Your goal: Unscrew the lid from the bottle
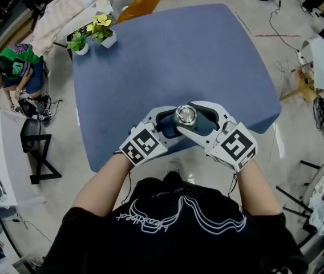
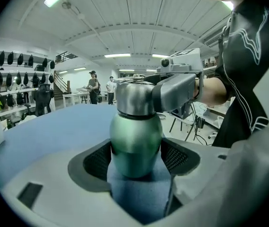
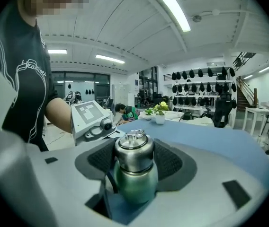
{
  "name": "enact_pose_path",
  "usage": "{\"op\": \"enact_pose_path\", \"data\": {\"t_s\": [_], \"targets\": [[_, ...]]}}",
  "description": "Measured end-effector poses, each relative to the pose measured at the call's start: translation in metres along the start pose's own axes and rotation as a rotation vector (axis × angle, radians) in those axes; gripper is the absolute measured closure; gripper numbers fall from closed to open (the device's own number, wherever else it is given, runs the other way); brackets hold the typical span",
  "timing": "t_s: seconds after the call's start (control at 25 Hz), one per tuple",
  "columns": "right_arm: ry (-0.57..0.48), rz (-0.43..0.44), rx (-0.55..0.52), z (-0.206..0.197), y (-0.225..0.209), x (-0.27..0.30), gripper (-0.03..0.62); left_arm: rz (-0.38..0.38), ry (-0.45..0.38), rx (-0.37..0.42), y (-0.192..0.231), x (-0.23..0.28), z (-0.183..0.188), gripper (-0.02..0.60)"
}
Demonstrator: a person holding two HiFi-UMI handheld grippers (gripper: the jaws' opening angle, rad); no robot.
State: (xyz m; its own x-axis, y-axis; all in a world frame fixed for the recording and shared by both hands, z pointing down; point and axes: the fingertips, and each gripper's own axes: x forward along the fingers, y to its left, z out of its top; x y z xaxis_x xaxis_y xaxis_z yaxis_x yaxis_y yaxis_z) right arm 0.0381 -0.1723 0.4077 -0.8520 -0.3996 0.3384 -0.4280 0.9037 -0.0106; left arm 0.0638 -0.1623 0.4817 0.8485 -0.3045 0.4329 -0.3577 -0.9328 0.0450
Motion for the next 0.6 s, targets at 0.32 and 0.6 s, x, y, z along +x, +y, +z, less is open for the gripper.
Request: {"op": "enact_pose_path", "data": {"t_s": [0.32,0.6], "targets": [[0.034,0.240,-0.065,0.0001,0.0041,0.0015,0.331,-0.072,0.043,0.057,0.0013,-0.0011,-0.0011,0.261],[0.087,0.435,-0.104,-0.0038,0.0087,0.0010,0.330,-0.153,0.066,0.100,-0.0006,0.0005,-0.0044,0.261]]}}
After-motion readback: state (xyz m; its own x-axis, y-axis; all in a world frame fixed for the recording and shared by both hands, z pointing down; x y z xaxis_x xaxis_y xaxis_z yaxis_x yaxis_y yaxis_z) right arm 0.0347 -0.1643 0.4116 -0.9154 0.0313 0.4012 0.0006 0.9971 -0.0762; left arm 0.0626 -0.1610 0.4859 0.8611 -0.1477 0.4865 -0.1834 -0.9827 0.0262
